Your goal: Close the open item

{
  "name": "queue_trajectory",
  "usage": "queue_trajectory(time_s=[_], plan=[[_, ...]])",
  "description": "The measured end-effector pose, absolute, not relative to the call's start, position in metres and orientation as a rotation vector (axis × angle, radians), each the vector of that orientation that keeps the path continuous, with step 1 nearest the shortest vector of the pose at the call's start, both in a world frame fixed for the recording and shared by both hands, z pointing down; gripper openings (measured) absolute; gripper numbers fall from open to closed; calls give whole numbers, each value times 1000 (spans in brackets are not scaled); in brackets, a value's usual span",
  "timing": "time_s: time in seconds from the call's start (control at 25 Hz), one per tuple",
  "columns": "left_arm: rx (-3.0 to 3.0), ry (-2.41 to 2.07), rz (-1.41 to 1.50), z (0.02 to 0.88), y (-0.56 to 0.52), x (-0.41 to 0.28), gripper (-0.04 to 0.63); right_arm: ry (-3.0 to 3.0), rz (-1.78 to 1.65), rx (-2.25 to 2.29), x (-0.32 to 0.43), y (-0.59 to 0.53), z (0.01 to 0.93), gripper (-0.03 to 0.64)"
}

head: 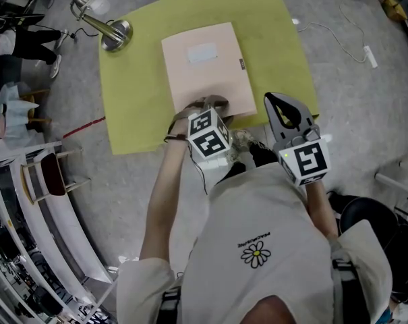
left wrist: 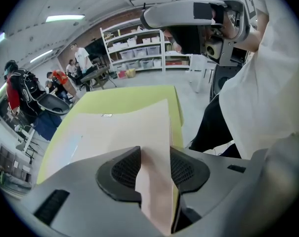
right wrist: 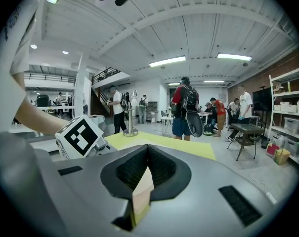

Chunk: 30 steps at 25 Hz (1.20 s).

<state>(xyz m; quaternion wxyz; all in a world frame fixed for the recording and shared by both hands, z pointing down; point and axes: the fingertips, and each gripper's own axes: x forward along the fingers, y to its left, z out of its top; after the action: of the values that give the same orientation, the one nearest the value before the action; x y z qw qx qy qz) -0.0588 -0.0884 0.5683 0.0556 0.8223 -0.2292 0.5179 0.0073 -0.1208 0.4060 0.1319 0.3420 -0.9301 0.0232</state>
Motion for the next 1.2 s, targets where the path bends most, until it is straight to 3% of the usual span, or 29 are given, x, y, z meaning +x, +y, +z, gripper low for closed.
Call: queue_trajectory(time_s=[0.72,0.84,0.88,0.92,1.04,1.2], plan=[[2469,-652,1623,572,-85,-59,166,-2699,59,987,8,-116,408,12],[2437,-519,1609,576,-73,-55,195,-2707,58,992,9,-116,407,12],[2418,-458,1585,578,-66,-51,359,-2707,55,994,10,-116,406,12],[2408,-433,1568,579,-63,-48,417,-2706,55,998,11,-117,406,12],[2436,-496,1559,580,-67,-48,360,-2697,65,1014,16,-118,407,12],[2444,-528,1494,577,-68,-47,360,-2696,70,1007,16,-117,409,12]])
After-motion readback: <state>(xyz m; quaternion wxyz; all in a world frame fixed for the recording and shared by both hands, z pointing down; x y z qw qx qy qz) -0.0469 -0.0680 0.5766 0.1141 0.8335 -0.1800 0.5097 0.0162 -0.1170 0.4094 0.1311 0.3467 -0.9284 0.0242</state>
